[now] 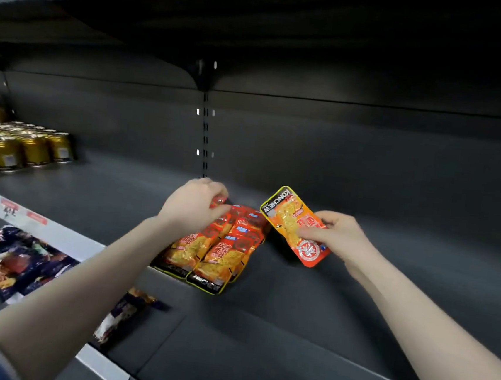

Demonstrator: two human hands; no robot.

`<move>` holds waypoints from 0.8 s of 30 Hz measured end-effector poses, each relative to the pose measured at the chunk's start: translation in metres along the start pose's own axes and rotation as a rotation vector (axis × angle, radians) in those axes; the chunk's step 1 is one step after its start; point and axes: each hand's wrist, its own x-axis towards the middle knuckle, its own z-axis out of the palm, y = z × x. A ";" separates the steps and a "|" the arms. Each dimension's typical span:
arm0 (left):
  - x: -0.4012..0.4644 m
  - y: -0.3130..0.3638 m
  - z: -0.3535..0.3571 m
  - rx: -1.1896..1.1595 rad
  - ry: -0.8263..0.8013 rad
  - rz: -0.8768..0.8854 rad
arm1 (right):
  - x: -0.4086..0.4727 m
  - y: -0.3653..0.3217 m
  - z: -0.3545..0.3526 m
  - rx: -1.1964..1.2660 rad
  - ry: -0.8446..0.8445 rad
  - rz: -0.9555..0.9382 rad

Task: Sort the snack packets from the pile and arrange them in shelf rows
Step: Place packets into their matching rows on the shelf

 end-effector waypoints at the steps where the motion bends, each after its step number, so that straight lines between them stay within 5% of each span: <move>1: 0.004 -0.008 -0.001 0.001 -0.004 0.004 | 0.004 -0.002 0.008 -0.021 -0.023 0.007; 5: 0.022 -0.036 0.001 -0.024 -0.028 0.042 | 0.013 -0.009 0.030 -0.063 -0.043 0.012; 24: 0.066 -0.062 0.050 -0.169 -0.107 0.231 | 0.037 0.017 0.017 0.065 0.354 0.098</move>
